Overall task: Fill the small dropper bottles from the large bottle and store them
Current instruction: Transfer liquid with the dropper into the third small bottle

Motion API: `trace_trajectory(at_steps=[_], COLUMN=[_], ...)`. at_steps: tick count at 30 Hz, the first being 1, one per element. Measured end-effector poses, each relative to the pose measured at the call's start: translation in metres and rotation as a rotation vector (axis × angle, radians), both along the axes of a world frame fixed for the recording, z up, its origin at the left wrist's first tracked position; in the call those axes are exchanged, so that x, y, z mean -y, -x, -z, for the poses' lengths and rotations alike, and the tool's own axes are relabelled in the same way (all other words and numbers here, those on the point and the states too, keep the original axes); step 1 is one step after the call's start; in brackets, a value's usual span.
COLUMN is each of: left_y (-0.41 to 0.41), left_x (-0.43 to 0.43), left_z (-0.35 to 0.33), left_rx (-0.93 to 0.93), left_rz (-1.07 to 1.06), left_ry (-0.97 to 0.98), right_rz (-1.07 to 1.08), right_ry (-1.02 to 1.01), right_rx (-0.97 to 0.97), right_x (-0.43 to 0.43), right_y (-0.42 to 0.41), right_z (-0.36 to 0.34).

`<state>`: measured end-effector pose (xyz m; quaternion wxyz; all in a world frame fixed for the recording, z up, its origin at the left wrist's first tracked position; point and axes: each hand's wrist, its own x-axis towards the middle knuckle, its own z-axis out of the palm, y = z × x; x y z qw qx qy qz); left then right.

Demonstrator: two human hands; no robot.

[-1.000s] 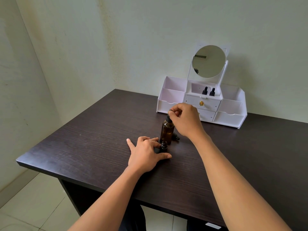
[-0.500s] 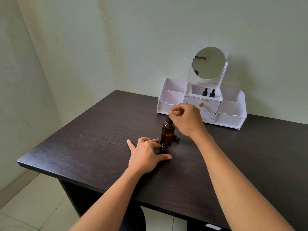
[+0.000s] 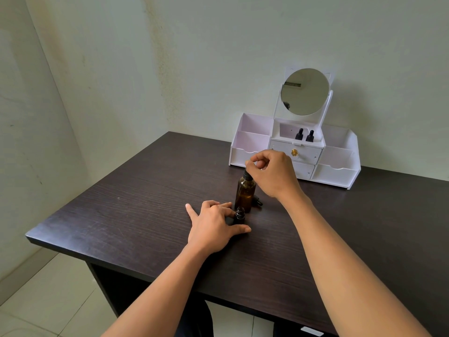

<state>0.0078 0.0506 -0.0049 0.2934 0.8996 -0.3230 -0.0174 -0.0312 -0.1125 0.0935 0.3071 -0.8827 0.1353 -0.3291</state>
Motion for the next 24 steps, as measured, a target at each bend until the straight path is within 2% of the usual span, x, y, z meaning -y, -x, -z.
trace_trajectory(at_steps=[18,24], left_y=[0.0,0.0], left_x=[0.001,0.001], left_z=[0.002,0.001], left_rx=[0.007,0.0], left_rz=[-0.002,-0.001], left_ry=[-0.002,0.001], right_rz=[-0.014,0.005], right_ry=[0.003,0.017], right_rx=[-0.052,0.028], right_x=[-0.003,-0.002], right_y=[0.003,0.002], right_z=[0.0,-0.01])
